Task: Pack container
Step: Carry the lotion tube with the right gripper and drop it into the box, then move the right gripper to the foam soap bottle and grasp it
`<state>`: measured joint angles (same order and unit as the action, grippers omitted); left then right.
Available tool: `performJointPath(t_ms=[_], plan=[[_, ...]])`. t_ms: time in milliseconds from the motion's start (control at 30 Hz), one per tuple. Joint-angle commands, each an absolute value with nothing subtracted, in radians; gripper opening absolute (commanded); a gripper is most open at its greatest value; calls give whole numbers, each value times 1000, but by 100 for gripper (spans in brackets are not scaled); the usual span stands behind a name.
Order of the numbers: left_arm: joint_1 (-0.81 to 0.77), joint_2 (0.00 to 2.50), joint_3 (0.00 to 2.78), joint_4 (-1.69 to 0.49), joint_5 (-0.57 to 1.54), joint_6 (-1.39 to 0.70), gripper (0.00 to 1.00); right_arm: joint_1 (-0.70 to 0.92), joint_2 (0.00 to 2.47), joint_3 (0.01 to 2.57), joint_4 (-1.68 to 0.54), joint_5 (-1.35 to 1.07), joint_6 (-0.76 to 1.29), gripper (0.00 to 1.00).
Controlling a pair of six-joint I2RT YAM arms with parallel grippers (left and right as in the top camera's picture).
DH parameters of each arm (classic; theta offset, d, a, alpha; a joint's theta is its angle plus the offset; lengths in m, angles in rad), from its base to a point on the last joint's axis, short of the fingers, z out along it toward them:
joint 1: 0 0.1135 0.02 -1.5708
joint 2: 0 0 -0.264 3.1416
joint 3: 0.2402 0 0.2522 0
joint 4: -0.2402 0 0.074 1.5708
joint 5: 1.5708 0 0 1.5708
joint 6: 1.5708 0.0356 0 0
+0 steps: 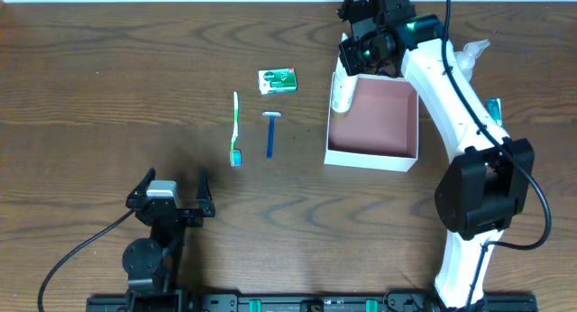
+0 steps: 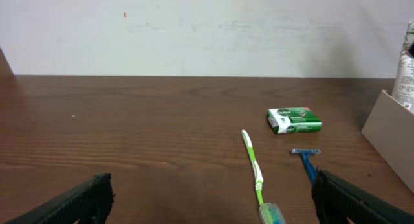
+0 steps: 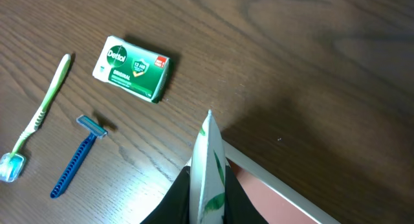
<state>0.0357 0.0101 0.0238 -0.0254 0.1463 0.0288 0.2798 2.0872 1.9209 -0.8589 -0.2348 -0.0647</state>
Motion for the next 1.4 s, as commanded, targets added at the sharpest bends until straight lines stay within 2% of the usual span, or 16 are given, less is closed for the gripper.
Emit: performJointPath(t_ms=[0,167,233,400,900,1000,1167,1233,1300,1367], plan=[[32,4,4,-51,149,28,98,295,2082,1902,-841,-242,-49,10],[32,4,4,-51,149,28,98,295,2082,1904,-817,-235,-49,11],[32,4,4,-51,149,28,98,295,2082,1904,-818,-235,-49,18],[32,4,4,-51,149,28,98,296,2079,1906,-835,-235,-49,19],[32,4,4,-51,149,28,98,294,1933,2000,-951,-212,-49,33],[32,4,4,-51,149,28,98,294,1882,2001,-964,-204,-49,42],[32,4,4,-51,149,28,98,293,1807,2001,-965,-91,-49,46],[32,4,4,-51,149,28,98,288,1778,2001,-967,6,-49,53],[32,4,4,-51,149,28,98,271,1750,2001,-978,149,-46,65],[32,4,4,-51,149,28,98,238,1732,2001,-993,279,-4,69]])
